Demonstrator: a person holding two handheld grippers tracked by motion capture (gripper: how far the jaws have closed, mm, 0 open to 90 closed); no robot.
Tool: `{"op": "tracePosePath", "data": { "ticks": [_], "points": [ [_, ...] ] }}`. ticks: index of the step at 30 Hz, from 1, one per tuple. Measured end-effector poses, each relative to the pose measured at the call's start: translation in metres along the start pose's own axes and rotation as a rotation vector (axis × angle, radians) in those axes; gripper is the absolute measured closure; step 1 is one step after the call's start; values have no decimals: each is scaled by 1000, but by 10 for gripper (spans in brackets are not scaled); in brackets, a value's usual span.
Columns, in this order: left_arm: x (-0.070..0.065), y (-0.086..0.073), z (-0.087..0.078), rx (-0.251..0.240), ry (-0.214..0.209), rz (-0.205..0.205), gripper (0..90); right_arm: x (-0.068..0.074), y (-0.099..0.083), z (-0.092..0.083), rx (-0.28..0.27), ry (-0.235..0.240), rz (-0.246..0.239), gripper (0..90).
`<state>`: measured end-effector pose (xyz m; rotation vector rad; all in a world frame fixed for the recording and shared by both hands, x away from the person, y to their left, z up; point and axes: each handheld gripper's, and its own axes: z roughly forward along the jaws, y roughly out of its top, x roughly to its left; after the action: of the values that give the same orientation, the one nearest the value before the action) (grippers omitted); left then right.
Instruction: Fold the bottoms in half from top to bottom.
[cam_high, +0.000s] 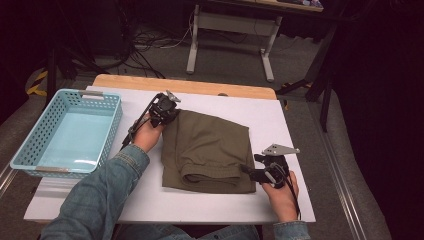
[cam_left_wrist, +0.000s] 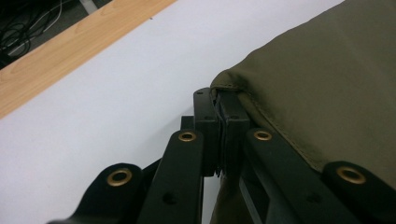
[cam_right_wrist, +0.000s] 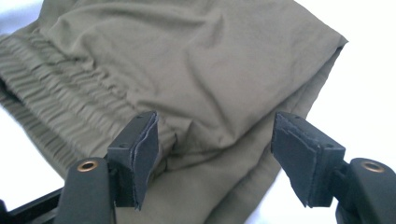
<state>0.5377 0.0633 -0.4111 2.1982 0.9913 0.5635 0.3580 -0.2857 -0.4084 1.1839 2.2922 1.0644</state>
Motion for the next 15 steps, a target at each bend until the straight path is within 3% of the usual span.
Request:
{"op": "tracePosePath", "data": {
  "ticks": [3,7,8,10,12,15],
  "points": [
    [4,-1,4,21,-22,-29,871,0,0,3,-7,16,10,285],
    [7,-5,-1,92,-7,-45,676,1,-1,1,-39,62,13,176],
    [7,-8,-5,104,8,-51,671,2,-1,1,-48,73,14,154],
    [11,-14,-16,83,1,-79,602,3,-1,0,-62,93,17,110],
    [16,-22,-27,61,-45,-138,589,3,-1,1,-87,129,19,69],
    [16,-34,-41,30,-146,-201,568,4,0,4,-89,168,42,83]
  ]
}}
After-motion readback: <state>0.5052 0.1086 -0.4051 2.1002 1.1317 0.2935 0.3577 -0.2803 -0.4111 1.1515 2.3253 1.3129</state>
